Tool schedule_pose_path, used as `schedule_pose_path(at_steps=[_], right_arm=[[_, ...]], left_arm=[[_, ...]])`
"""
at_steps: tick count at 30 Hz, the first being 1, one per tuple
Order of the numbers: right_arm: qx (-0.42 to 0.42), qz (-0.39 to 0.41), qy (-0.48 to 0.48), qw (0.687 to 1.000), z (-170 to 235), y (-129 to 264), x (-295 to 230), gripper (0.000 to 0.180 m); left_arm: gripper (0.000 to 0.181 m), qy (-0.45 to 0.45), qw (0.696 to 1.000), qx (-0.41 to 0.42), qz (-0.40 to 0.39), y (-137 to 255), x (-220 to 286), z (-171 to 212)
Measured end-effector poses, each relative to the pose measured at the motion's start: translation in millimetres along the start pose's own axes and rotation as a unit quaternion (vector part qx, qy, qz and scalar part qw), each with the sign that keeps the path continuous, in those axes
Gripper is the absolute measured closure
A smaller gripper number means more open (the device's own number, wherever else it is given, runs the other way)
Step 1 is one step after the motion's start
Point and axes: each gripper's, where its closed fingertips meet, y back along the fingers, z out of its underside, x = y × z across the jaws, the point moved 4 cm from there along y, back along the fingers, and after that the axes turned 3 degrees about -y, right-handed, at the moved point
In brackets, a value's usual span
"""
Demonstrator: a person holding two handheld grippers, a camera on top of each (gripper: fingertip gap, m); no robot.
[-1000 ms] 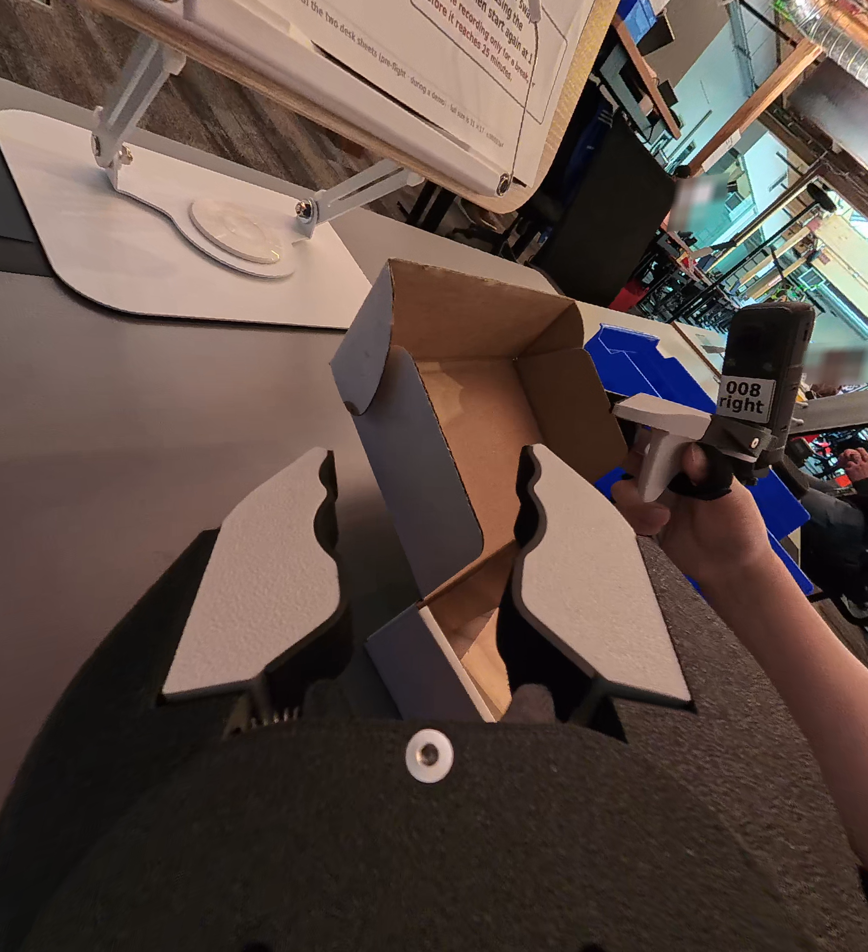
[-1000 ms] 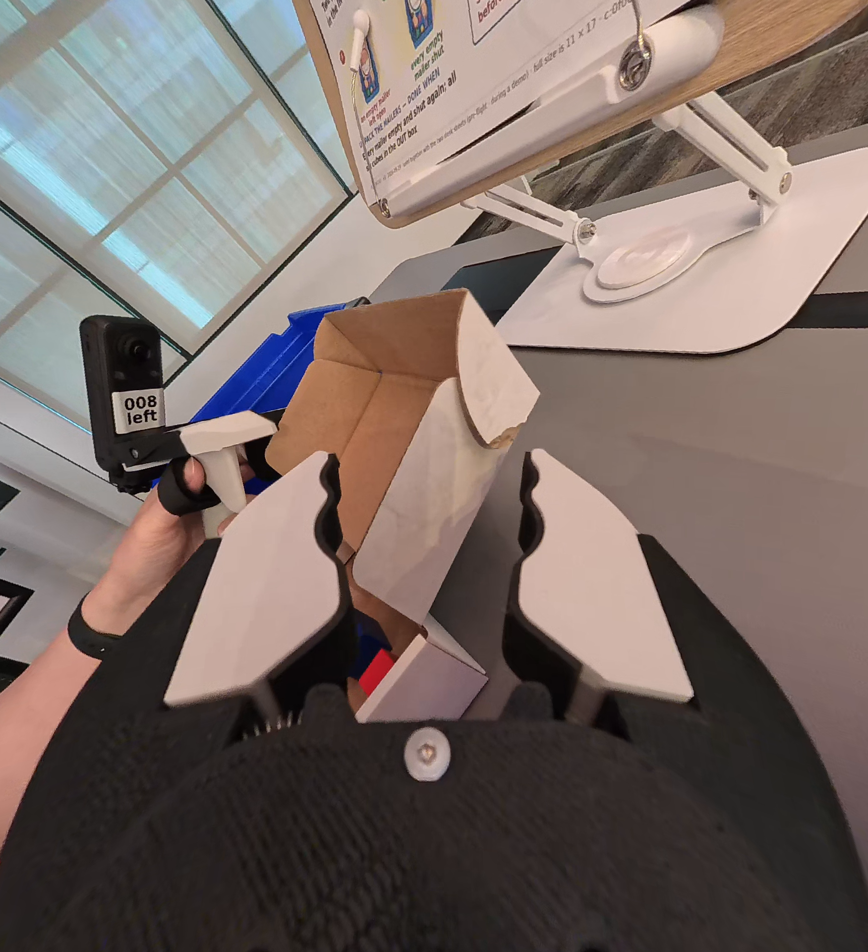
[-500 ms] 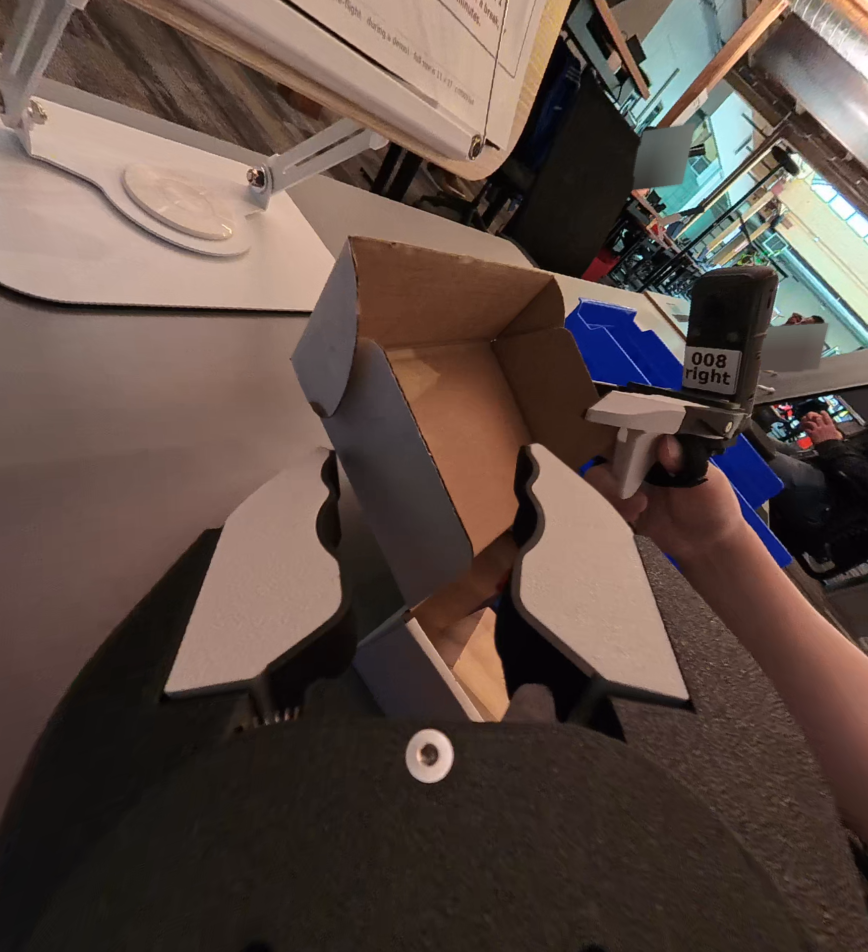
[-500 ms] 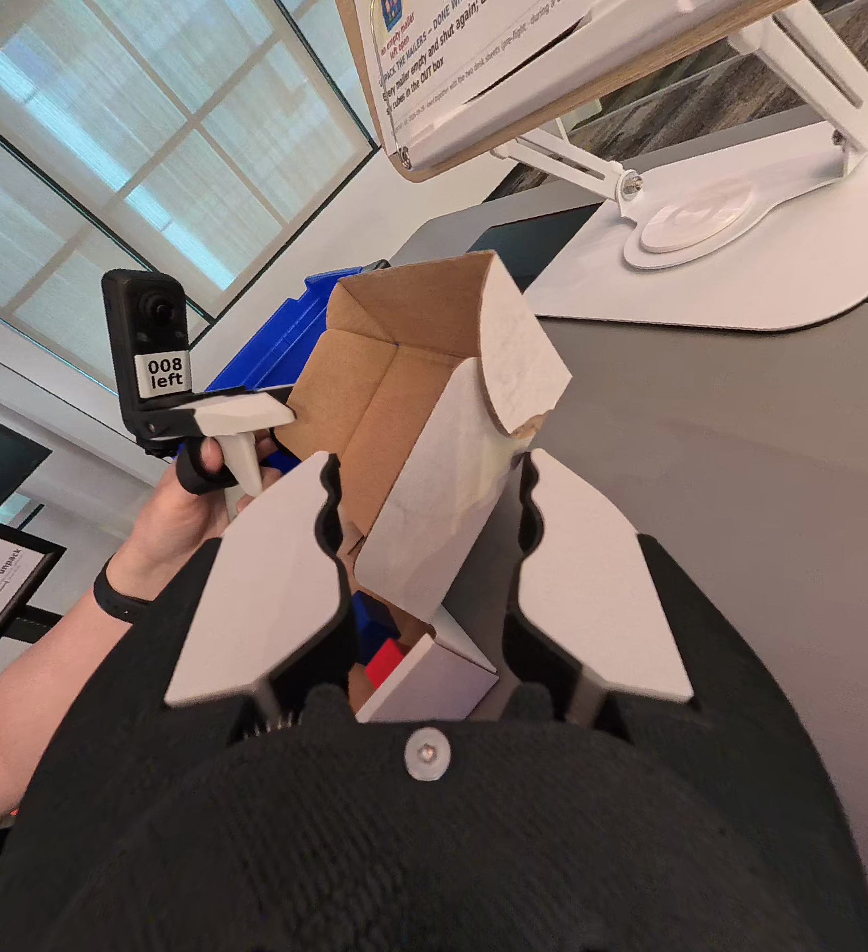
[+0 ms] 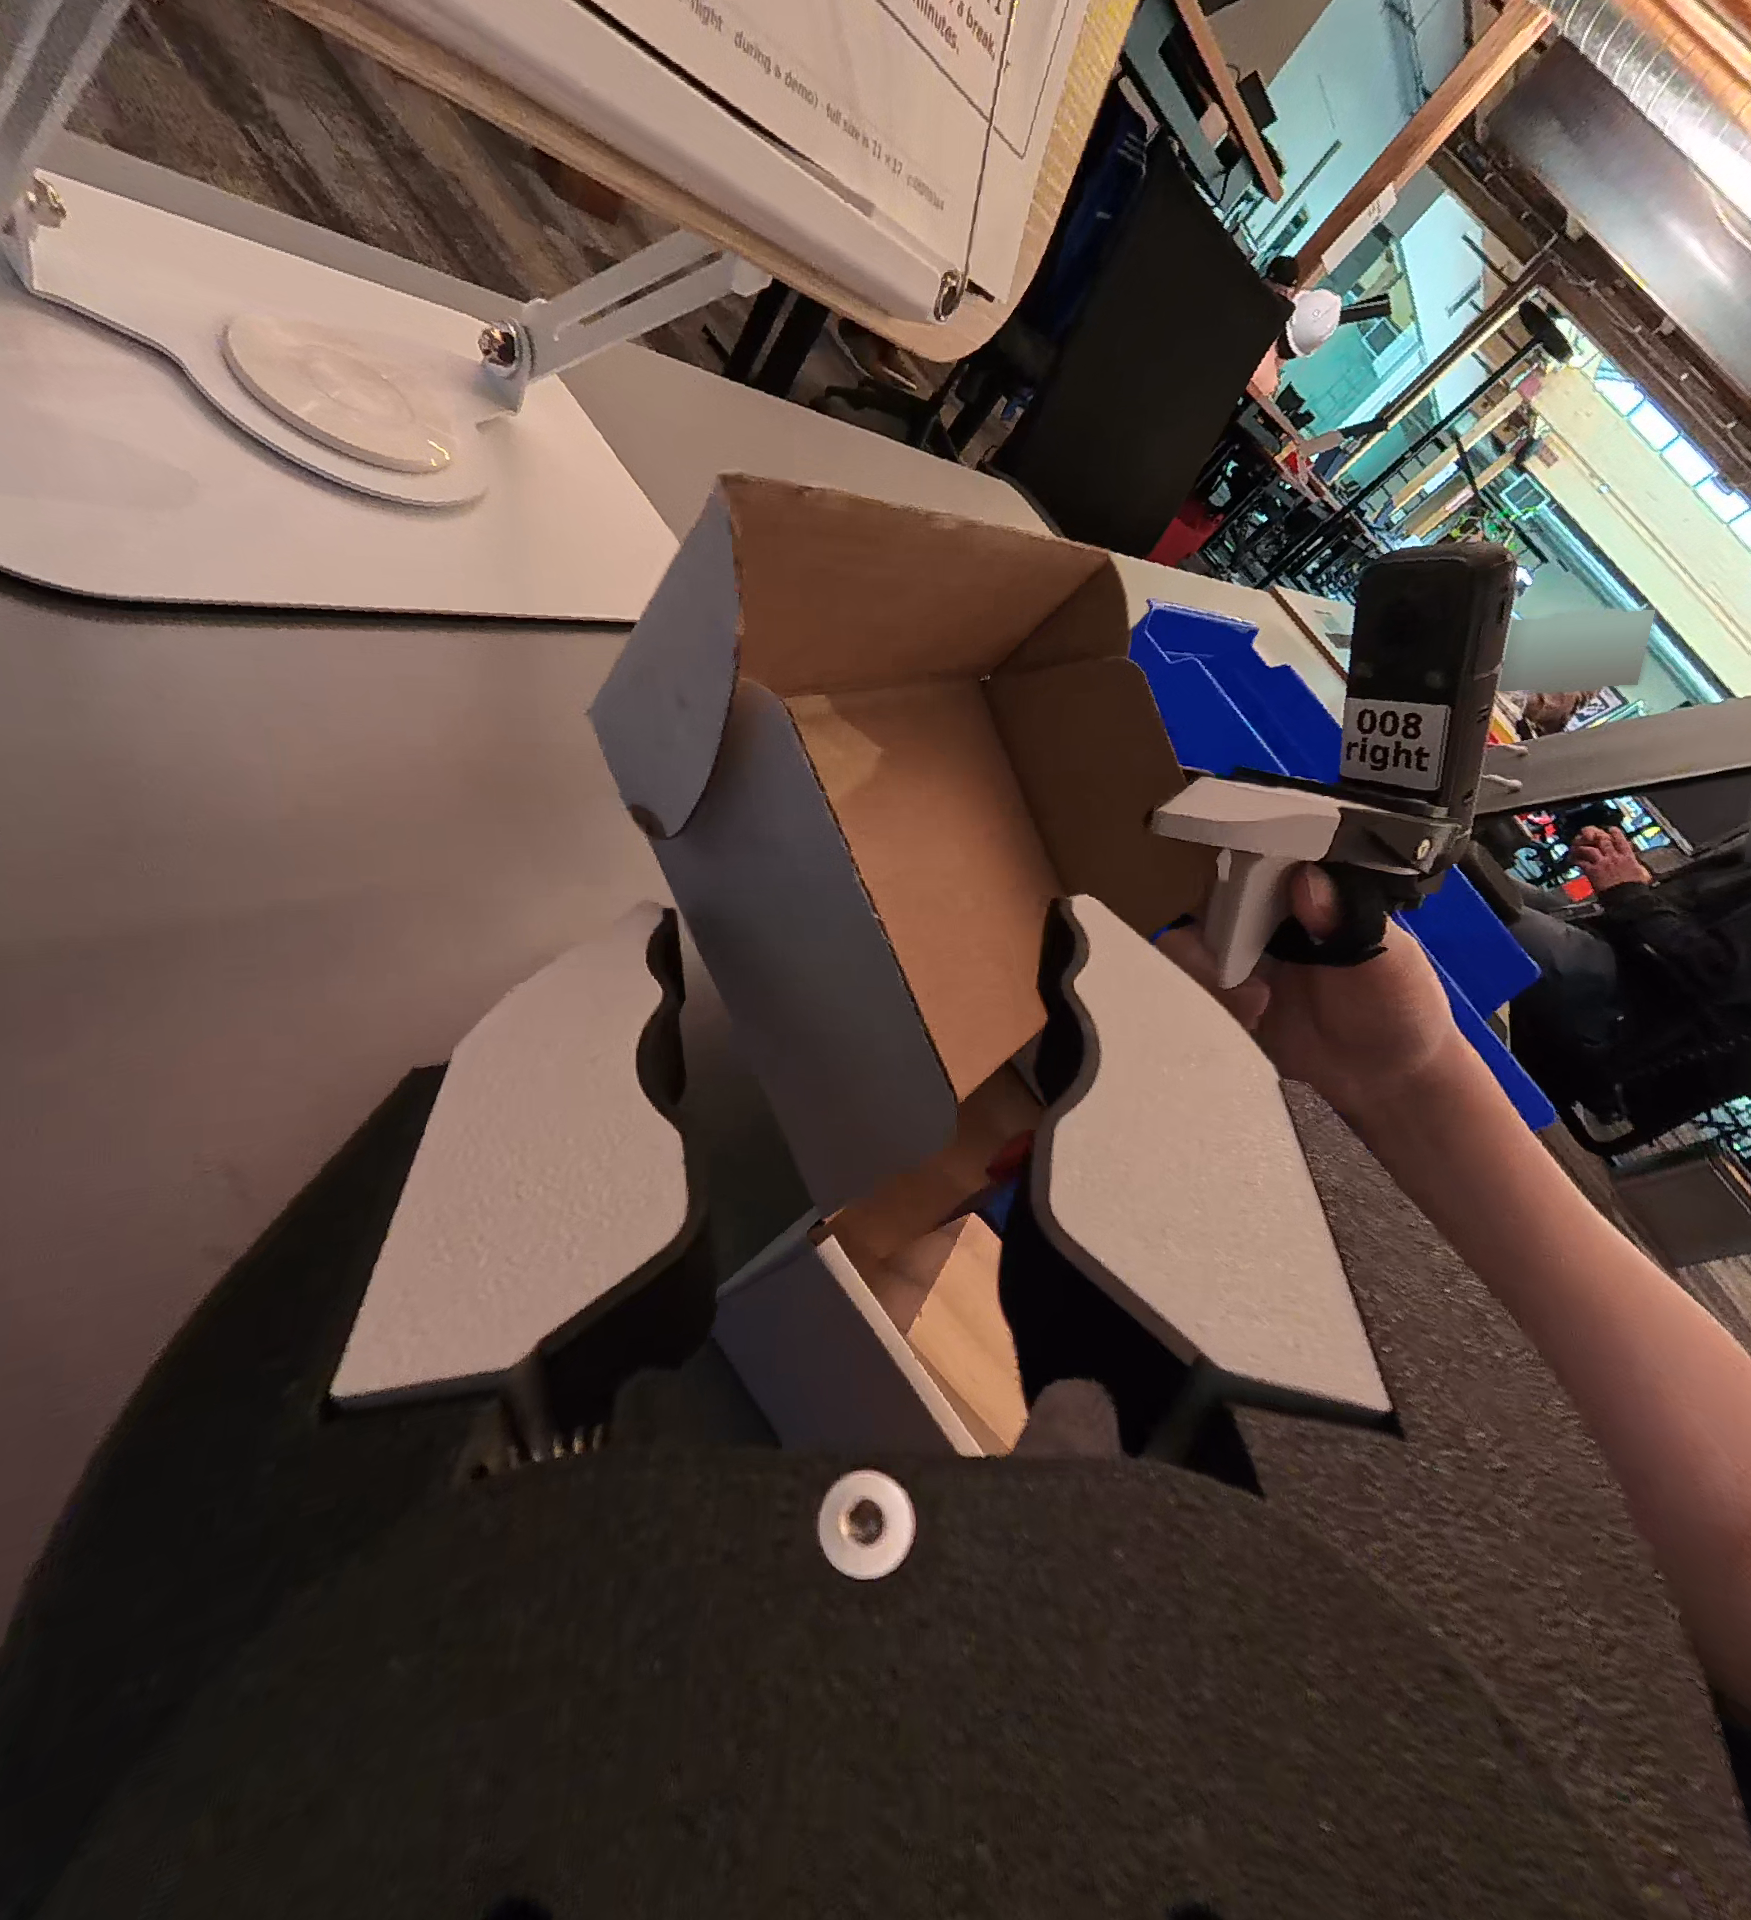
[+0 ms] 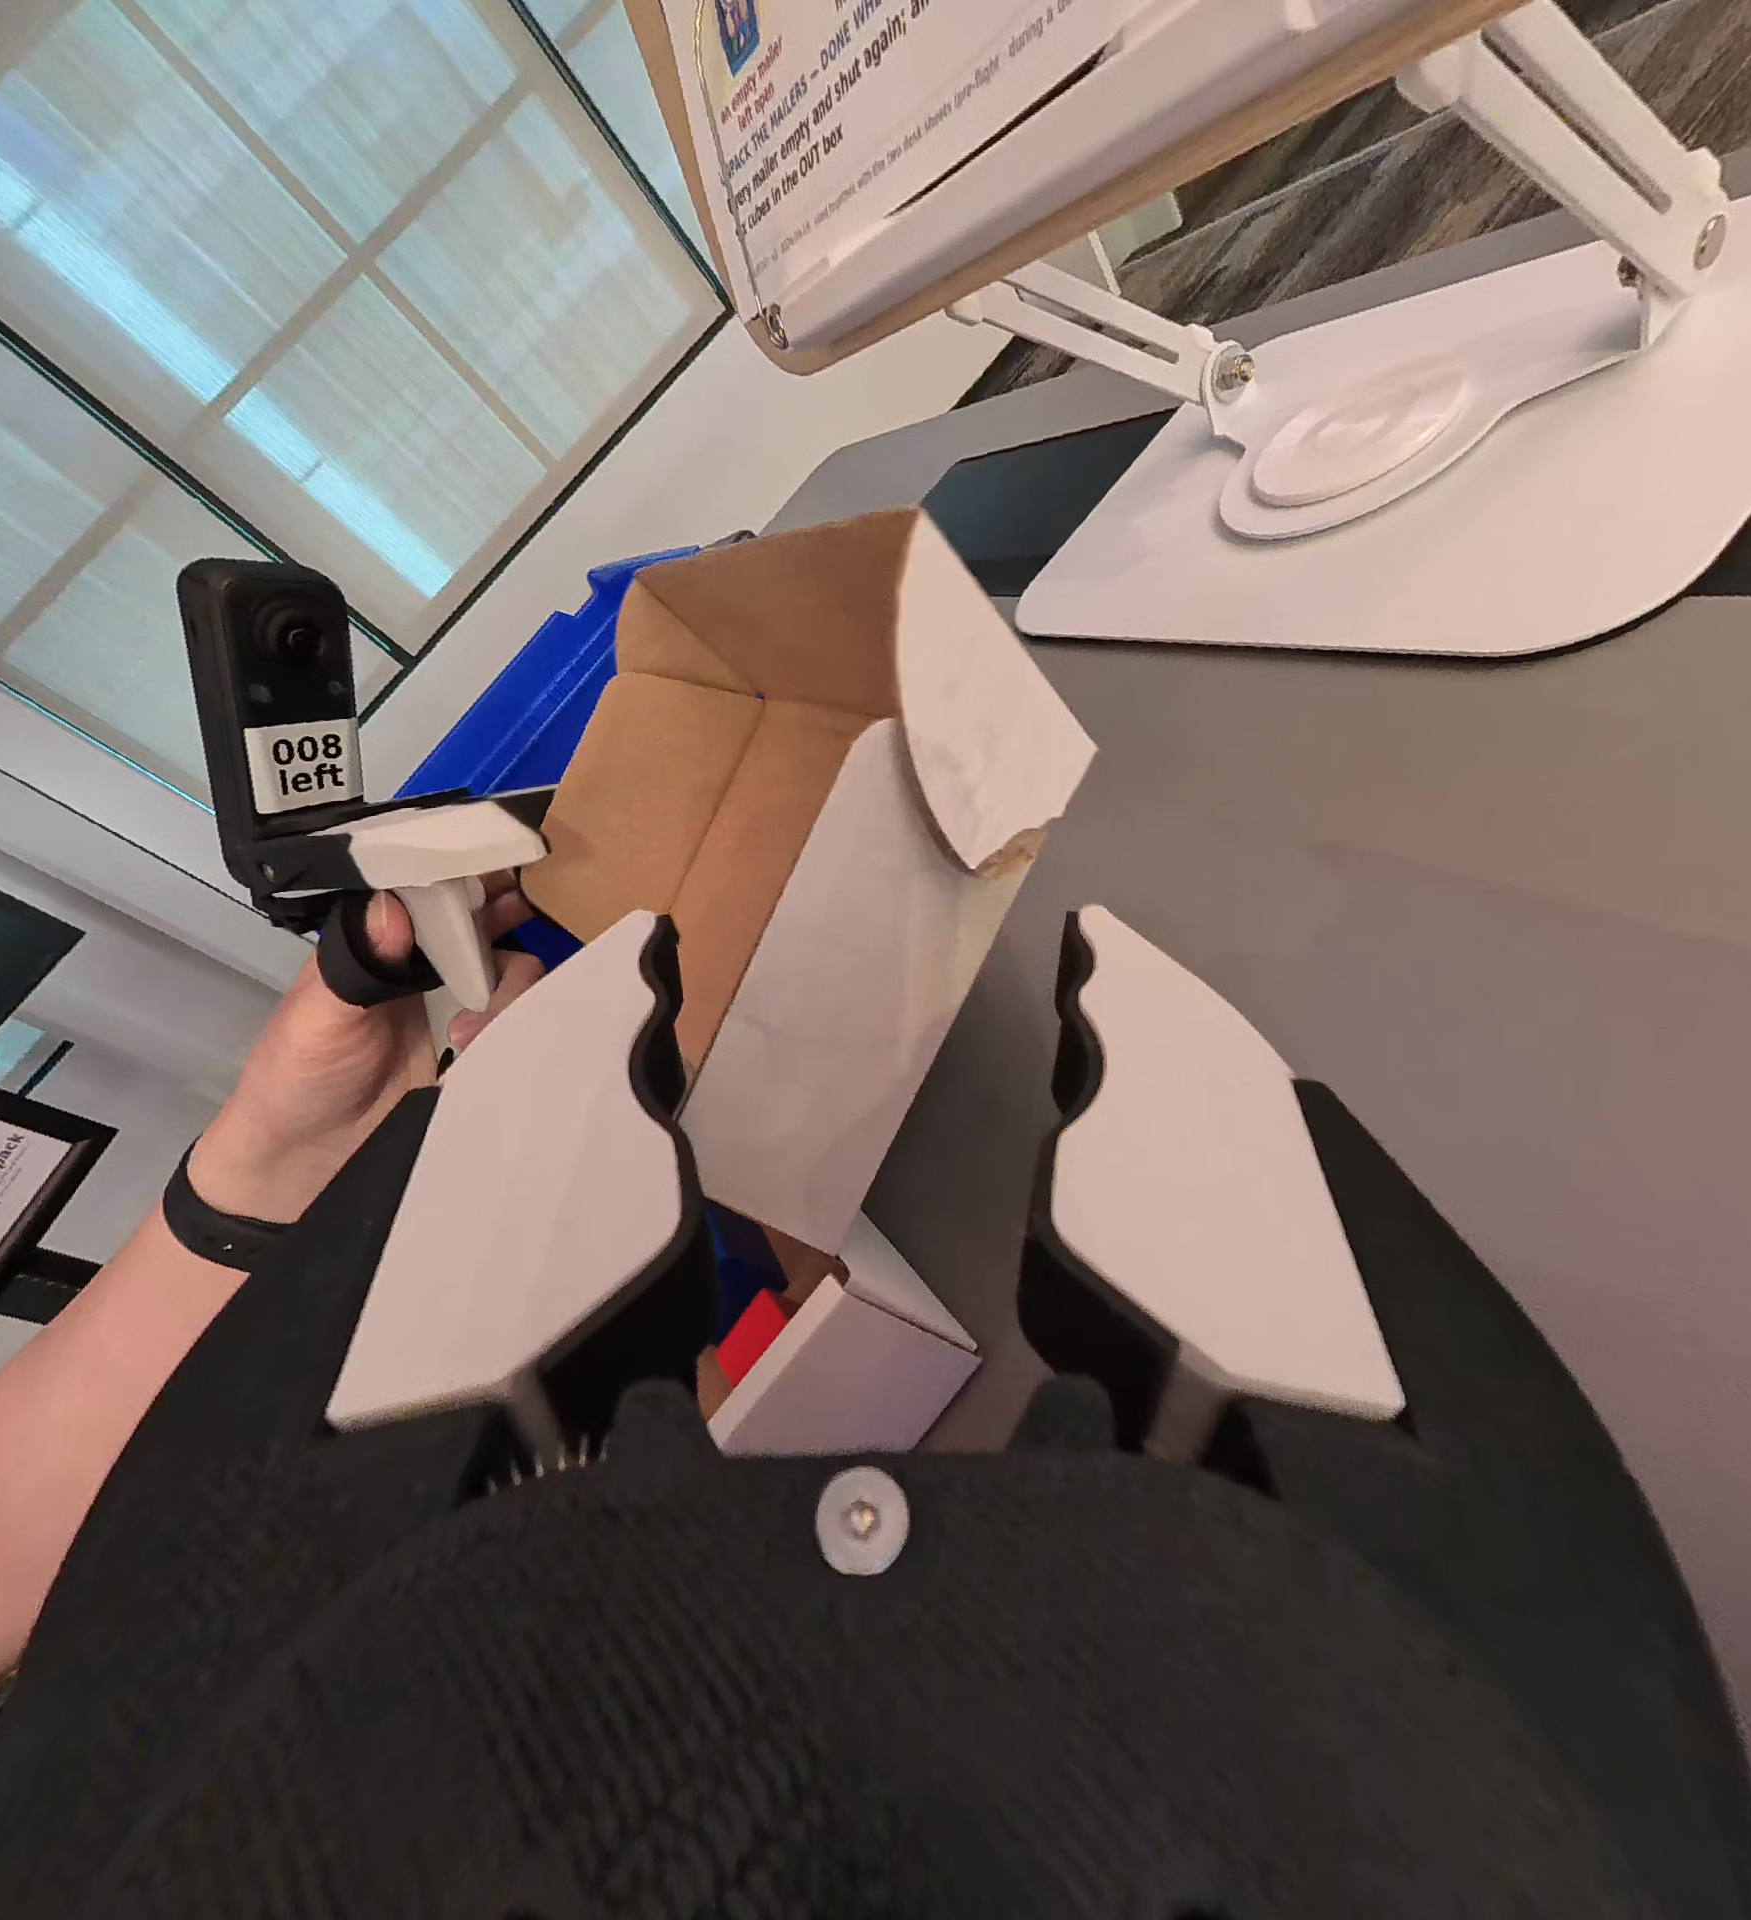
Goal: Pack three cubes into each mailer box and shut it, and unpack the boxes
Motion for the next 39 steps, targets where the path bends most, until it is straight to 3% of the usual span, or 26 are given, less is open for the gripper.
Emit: schedule_pose_path(at_steps=[8,13,39], right_arm=[[-0.016,-0.007,-0.002,1.000,4.7,-4.8,-1.4,0.107],[-0.015,-0.018,-0.003,1.000,3.8,-4.5,-4.2,0.109],[0.028,-0.049,0.007,0.998,-5.7,4.7,-17.3,0.113]], left_arm=[[0.115,-0.005,0.999,-0.022,-0.031,-4.5,-3.9,6.6],[0.113,0.019,1.000,-0.025,0.000,-8.1,-1.0,8.0],[0.116,-0.012,1.000,-0.003,0.007,-4.8,7.8,0.5]])
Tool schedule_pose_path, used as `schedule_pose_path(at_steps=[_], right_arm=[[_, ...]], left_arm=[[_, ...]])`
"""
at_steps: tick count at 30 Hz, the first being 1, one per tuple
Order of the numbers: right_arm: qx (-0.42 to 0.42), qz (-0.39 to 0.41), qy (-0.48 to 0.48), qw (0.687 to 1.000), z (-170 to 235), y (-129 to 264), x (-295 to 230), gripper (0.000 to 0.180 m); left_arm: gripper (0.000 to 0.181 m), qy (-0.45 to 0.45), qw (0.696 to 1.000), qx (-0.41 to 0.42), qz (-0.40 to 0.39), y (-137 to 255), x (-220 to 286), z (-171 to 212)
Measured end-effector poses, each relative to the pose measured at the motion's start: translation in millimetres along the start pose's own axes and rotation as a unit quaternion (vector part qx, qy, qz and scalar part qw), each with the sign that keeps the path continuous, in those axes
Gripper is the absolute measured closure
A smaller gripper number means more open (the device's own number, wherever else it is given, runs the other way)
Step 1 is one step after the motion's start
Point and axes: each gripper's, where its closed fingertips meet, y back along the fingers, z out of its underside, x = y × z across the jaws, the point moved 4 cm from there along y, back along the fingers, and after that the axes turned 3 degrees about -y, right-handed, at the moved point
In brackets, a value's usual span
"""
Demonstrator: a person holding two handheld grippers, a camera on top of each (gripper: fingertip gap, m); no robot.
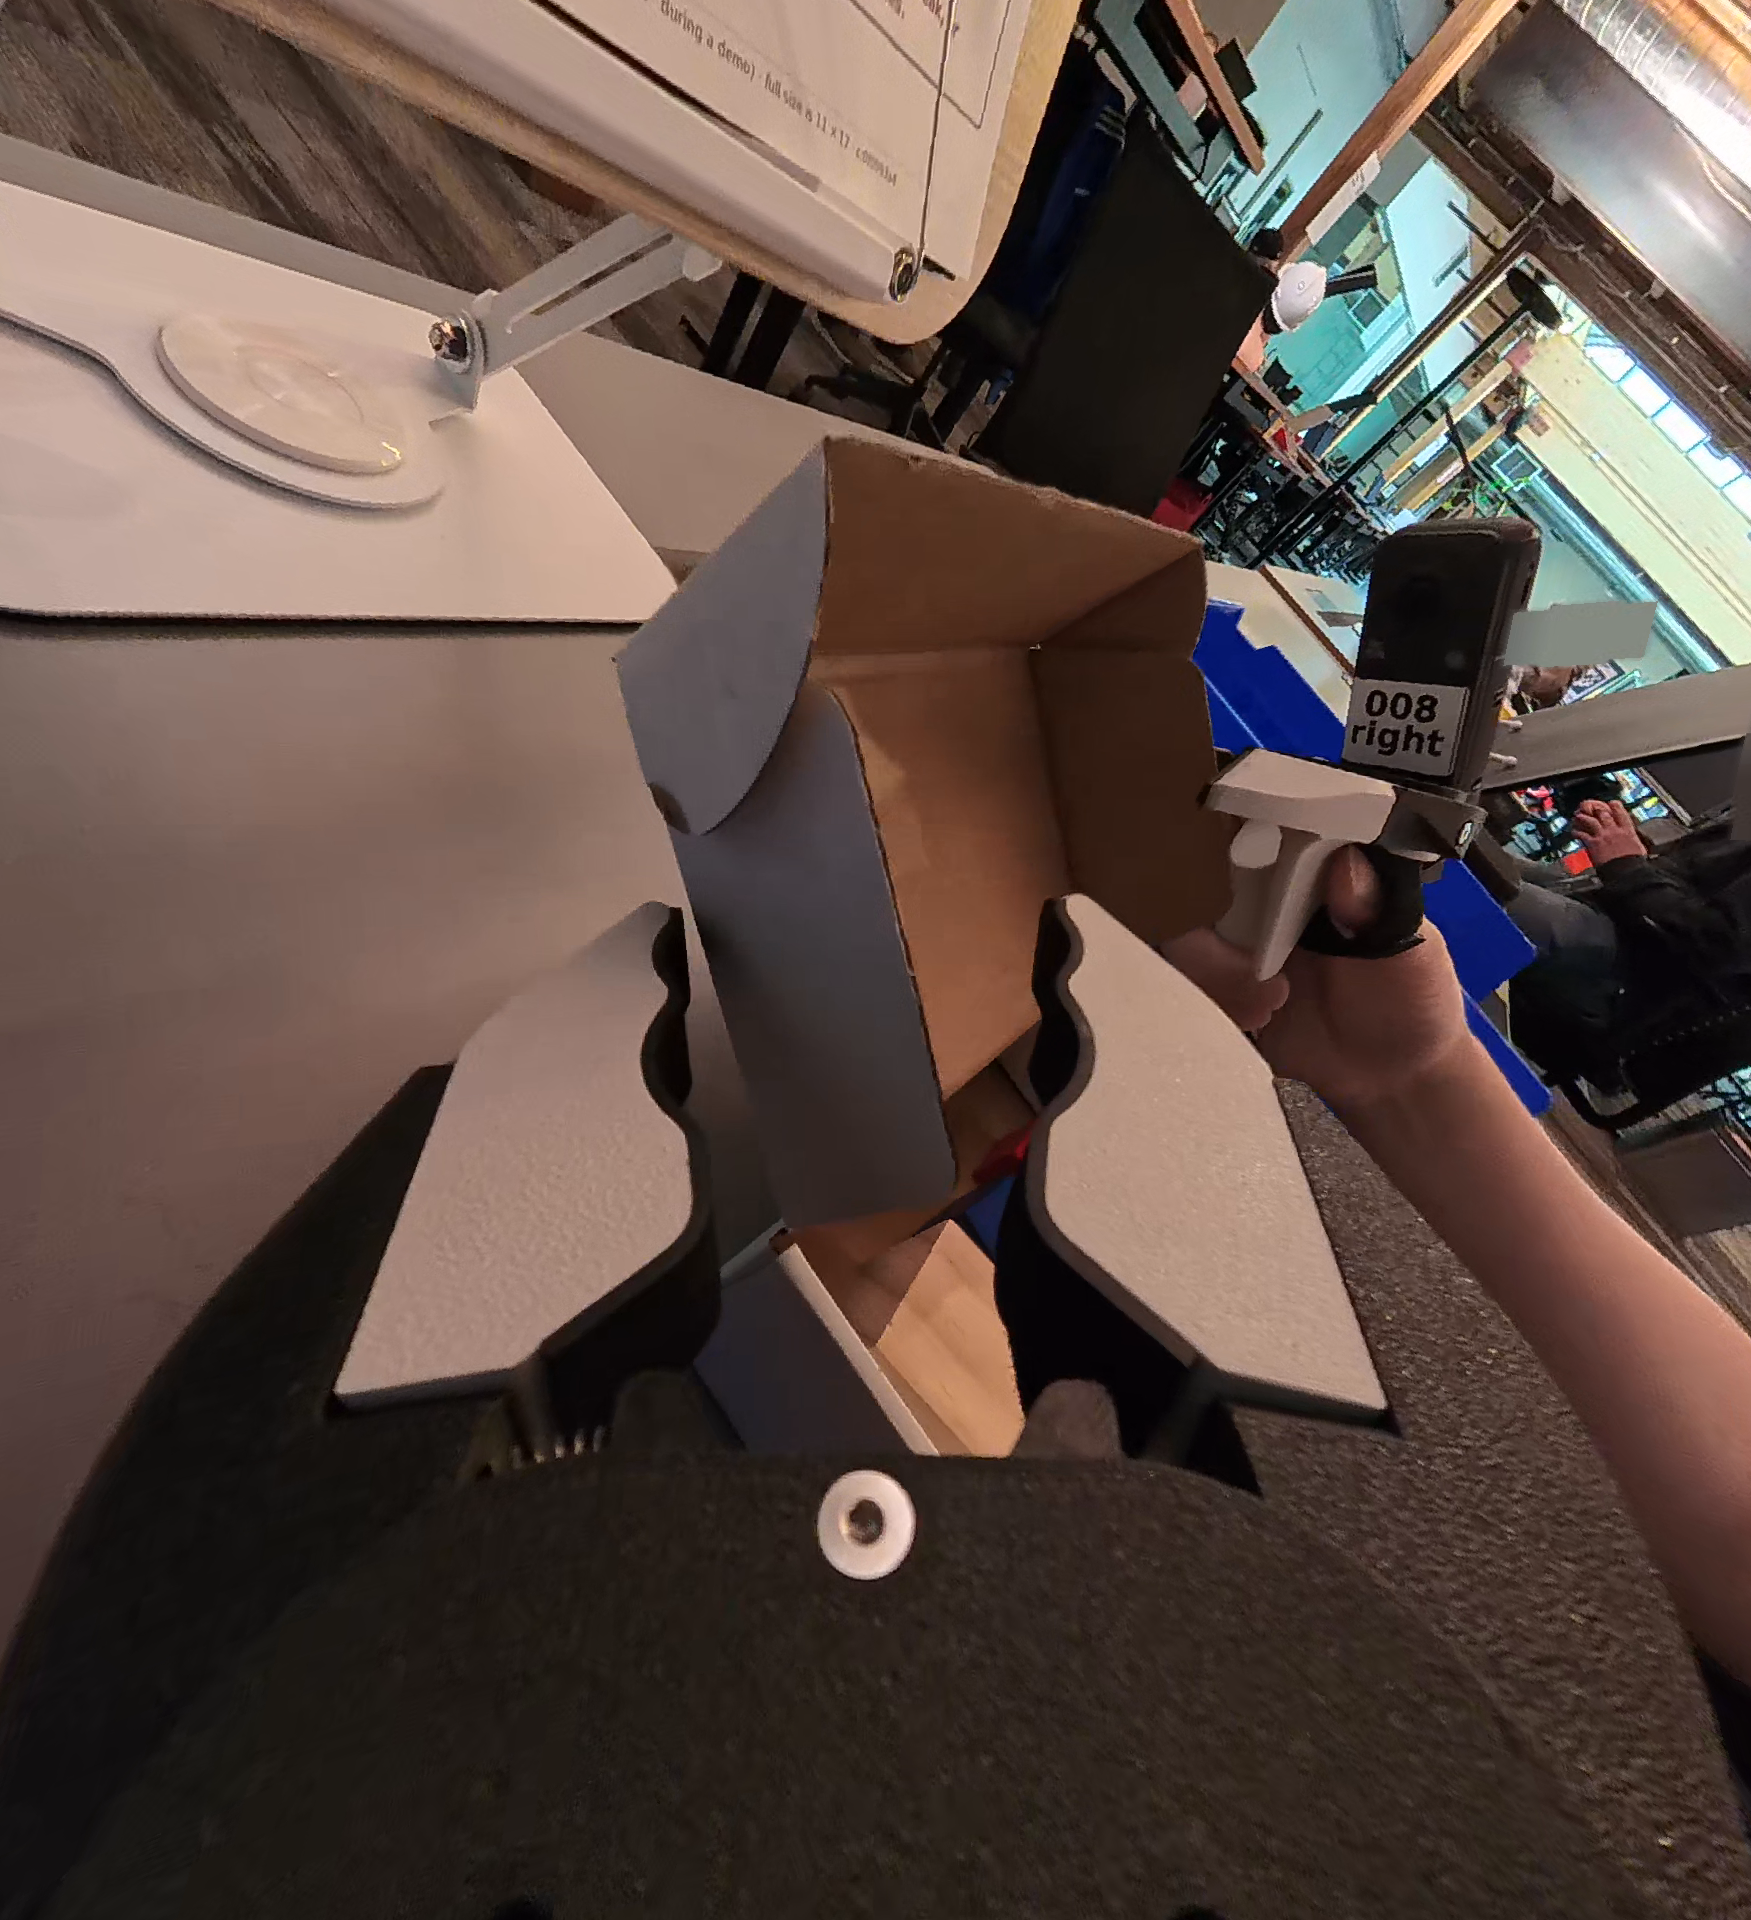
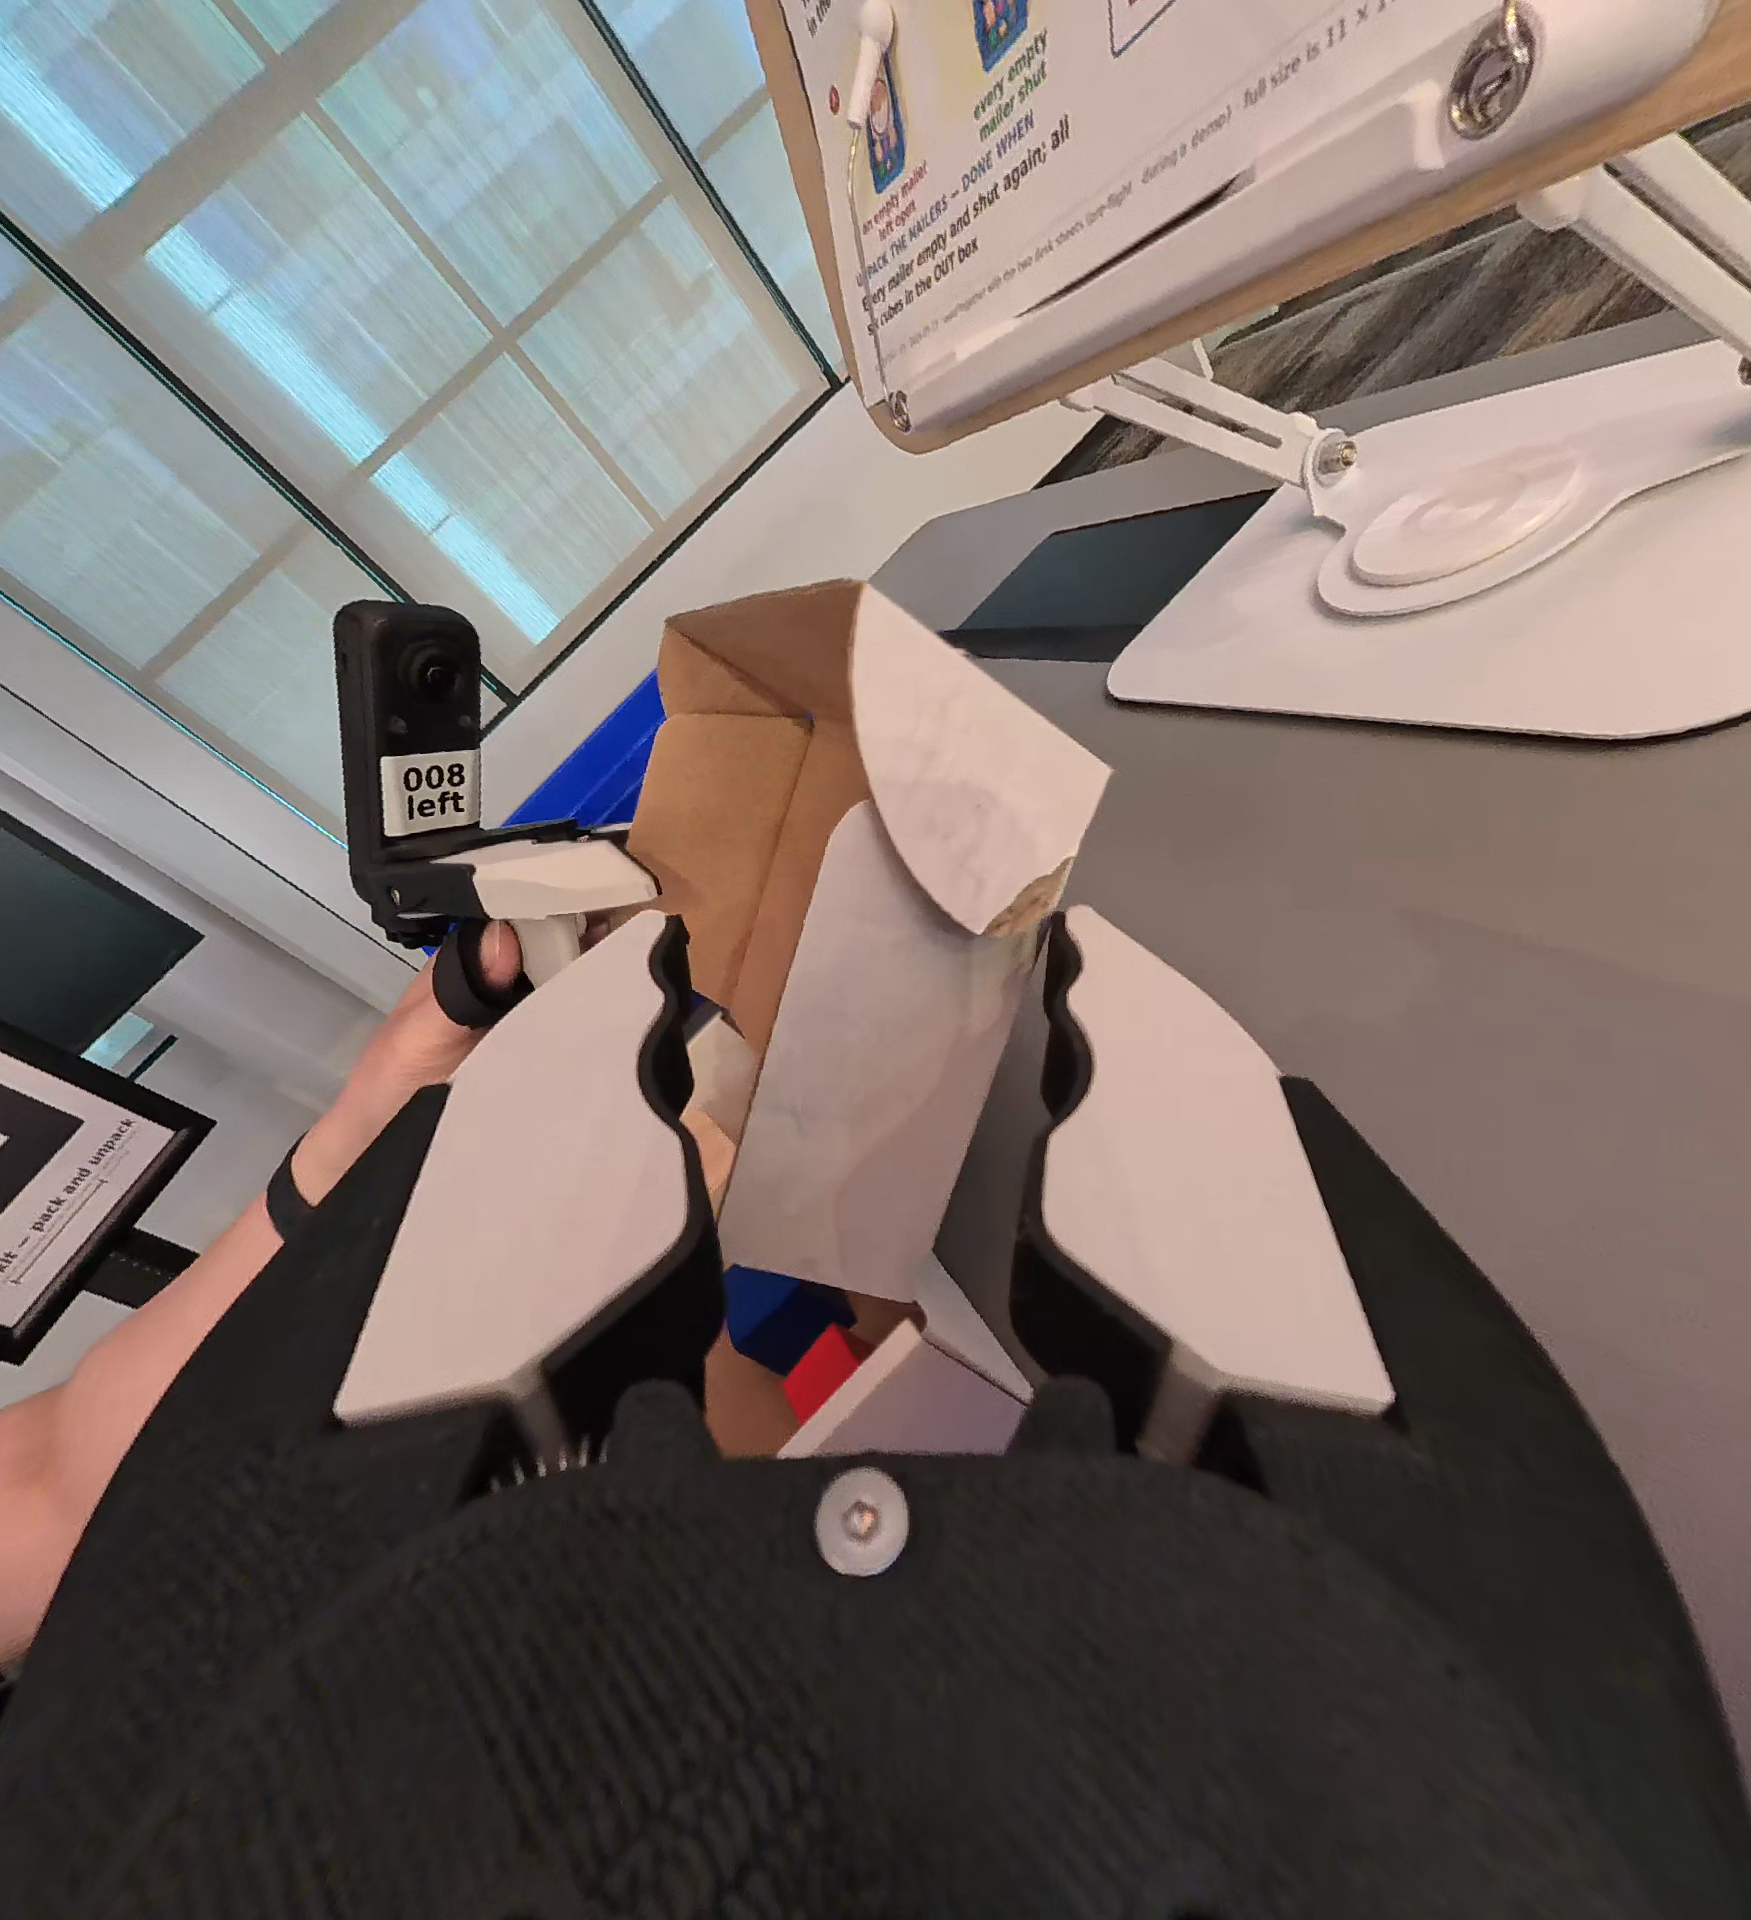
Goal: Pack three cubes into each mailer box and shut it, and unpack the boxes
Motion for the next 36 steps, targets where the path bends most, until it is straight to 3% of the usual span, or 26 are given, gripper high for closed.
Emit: schedule_pose_path(at_steps=[24,36], right_arm=[[-0.002,-0.050,0.035,0.998,-5.0,24.2,-53.3,0.111],[-0.046,-0.053,0.037,0.997,20.5,40.0,-81.8,0.096]], left_arm=[[0.112,-0.028,1.000,-0.004,0.012,28.3,38.8,4.9],[0.099,-0.036,0.998,-0.025,0.034,44.6,58.0,23.8]])
